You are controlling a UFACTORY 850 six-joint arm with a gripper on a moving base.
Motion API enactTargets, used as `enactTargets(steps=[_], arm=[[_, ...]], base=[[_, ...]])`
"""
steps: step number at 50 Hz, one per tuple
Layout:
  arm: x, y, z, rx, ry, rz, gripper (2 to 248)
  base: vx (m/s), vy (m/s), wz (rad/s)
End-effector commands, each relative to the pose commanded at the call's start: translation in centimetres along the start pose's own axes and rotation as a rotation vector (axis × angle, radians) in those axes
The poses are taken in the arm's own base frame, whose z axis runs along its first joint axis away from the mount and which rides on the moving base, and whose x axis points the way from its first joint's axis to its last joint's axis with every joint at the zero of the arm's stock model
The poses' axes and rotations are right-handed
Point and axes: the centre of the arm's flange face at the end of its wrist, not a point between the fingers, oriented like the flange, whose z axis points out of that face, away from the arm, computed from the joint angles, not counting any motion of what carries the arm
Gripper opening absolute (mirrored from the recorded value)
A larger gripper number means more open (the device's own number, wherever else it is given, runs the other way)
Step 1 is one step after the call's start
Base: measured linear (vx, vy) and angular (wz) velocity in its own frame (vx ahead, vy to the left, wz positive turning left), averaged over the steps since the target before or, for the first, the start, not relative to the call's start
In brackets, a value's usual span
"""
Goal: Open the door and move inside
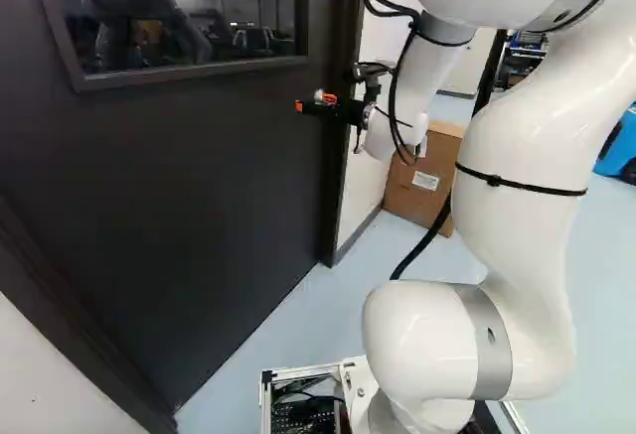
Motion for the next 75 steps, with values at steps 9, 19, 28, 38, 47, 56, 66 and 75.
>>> enactTargets(steps=[9,19,28,38,47,56,66,75], arm=[[-1.1,0.1,0.0,0.0,-0.013,0.018,247],[-2.2,0.1,-0.1,0.002,-0.021,0.038,247],[-3.2,0.3,-0.3,-0.001,-0.025,0.056,247],[-4.3,1.0,-1.2,-0.02,-0.032,0.078,247],[-5.4,1.9,-2.0,-0.043,-0.042,0.096,247],[-6.5,2.2,-2.2,-0.049,-0.055,0.114,247],[-7.1,2.3,-2.2,-0.05,-0.062,0.125,247],[-7.1,2.3,-2.3,-0.051,-0.062,0.125,247]], base=[[0.0,0.0,0.0],[0.0,0.0,0.0],[0.0,0.0,0.0],[0.0,0.0,0.0],[0.0,0.0,0.0],[0.0,0.0,0.0],[0.0,0.0,0.0],[0.0,0.0,0.0]])
